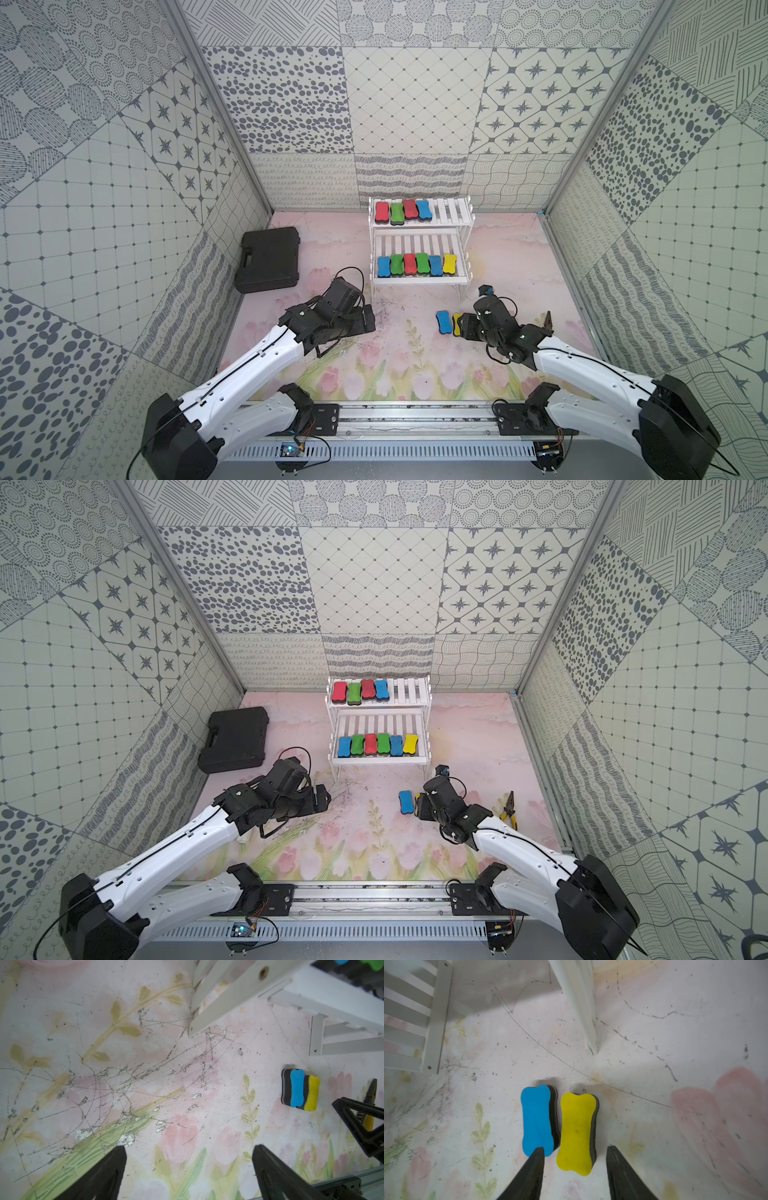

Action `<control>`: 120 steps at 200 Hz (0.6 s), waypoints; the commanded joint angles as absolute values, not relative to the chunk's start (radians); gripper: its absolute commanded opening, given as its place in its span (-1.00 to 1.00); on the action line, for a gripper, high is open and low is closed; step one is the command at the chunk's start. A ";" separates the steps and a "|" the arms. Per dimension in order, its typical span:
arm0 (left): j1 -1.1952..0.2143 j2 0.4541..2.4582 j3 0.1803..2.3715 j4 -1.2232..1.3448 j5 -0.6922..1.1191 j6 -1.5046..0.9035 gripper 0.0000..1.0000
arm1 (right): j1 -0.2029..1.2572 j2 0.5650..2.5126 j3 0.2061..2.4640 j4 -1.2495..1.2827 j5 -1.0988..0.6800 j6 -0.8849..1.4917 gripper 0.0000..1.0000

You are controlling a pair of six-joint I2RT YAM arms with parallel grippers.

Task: Remove the whiteboard erasers from the shelf
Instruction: Place the whiteboard eraser at the center of the board.

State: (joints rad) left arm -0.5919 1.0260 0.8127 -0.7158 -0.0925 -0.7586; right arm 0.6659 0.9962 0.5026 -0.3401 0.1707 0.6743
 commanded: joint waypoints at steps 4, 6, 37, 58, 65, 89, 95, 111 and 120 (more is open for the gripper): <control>-0.590 1.035 0.791 -0.662 -0.059 -0.772 0.99 | 0.664 0.888 0.600 -0.459 0.142 0.664 0.07; -0.589 1.036 0.788 -0.661 -0.056 -0.773 0.99 | 0.663 0.884 0.608 -0.466 0.140 0.663 0.07; -0.589 1.054 0.768 -0.628 -0.028 -0.782 0.99 | 0.664 0.891 0.768 -0.516 0.082 0.618 0.10; -0.590 1.056 0.759 -0.617 -0.019 -0.784 0.99 | 0.663 0.951 0.907 -0.527 0.056 0.584 0.10; -0.589 1.057 0.759 -0.618 -0.018 -0.783 0.99 | 0.663 0.977 0.962 -0.533 0.054 0.570 0.08; -0.588 1.051 0.763 -0.627 -0.019 -0.779 0.99 | 0.663 1.090 1.163 -0.555 0.070 0.520 0.05; -0.589 1.049 0.768 -0.632 -0.019 -0.778 0.99 | 0.663 1.125 1.213 -0.562 0.078 0.508 0.04; -0.589 1.040 0.779 -0.644 -0.021 -0.772 0.99 | 0.663 1.219 1.353 -0.580 0.108 0.471 0.03; -0.589 1.034 0.785 -0.650 -0.021 -0.770 0.99 | 0.662 1.279 1.431 -0.593 0.117 0.453 0.02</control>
